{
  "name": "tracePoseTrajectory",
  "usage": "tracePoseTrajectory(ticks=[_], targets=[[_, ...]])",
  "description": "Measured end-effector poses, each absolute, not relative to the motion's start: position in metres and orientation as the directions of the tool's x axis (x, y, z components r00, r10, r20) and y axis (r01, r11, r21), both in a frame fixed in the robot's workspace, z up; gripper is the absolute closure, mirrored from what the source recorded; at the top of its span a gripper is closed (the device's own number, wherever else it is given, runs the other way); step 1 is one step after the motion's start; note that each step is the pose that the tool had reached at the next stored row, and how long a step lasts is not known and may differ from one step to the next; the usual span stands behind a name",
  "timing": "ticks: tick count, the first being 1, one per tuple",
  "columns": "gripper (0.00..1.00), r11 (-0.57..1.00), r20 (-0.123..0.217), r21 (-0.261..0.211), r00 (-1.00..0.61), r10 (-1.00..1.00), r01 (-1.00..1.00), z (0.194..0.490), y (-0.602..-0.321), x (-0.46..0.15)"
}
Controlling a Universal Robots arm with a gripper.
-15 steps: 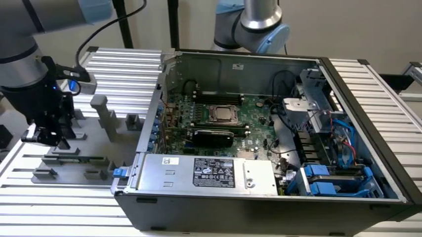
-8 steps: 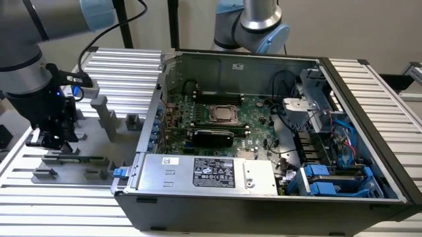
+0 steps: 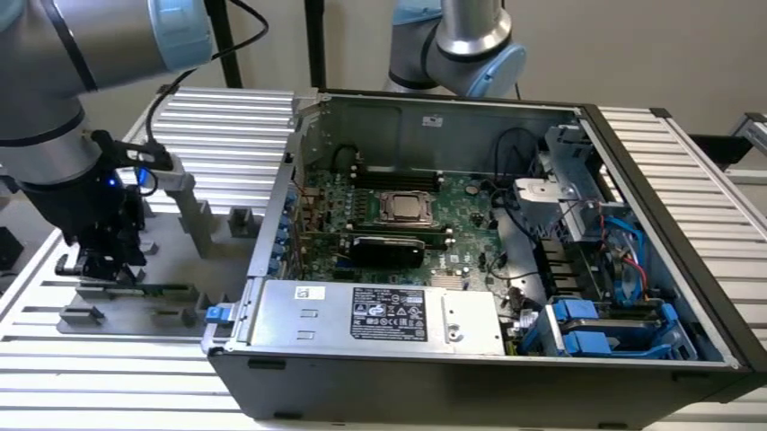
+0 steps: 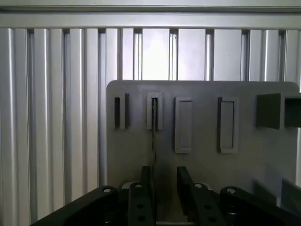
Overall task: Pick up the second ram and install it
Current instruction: 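Pick up the second ram and move it above second insertion slot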
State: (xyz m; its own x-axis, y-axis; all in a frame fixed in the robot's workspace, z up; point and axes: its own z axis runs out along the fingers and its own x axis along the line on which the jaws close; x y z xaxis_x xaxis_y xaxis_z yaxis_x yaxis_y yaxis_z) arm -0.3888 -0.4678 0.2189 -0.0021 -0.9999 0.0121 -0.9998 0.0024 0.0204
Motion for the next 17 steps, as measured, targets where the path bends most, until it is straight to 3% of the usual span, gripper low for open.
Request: tracePoseTrajectory(ticks=[17], targets=[[0.0, 0.002, 0.01, 0.021, -0.002, -1.0, -1.0, 0.199, -0.476, -0.382]])
